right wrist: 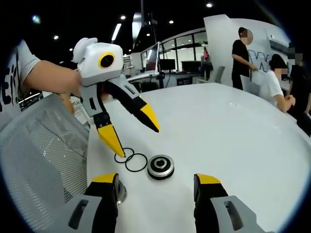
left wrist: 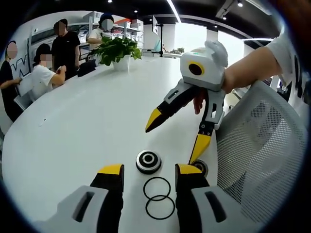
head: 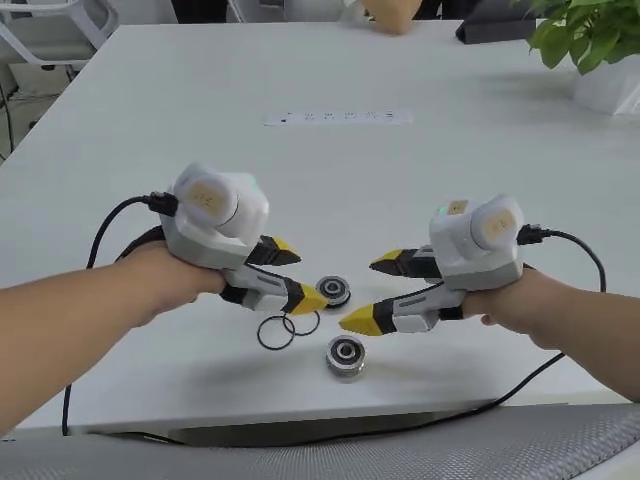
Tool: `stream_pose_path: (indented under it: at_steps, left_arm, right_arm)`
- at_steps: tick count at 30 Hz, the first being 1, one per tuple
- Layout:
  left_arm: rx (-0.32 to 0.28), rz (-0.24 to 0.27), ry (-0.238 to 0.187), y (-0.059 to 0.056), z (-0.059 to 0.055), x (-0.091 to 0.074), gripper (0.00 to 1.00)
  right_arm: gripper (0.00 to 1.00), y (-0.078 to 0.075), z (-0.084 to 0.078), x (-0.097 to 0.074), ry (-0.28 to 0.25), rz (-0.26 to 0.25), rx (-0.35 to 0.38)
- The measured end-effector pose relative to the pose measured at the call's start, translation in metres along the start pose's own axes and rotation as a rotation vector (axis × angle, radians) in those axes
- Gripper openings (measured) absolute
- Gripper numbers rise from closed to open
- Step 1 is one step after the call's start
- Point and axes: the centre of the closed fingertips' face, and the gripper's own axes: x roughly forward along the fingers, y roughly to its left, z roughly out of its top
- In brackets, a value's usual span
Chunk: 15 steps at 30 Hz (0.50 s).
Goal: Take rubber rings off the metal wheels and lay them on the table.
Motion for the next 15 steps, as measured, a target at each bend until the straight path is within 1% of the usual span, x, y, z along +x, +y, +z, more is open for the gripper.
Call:
stream_pose_path:
  at_steps: [7, 15]
  left_arm:
    - [-0.008, -0.003, 0.002, 0.003, -0.001, 0.007, 0.34]
    - [-0.010, -0.013, 0.007, 0.001, -0.001, 0.013, 0.28]
  right_arm:
    - [0.61, -0.003, -0.004, 0.001, 0.004, 0.002, 0.006]
    - [0.60, -0.005, -0.006, 0.003, 0.008, 0.009, 0.012]
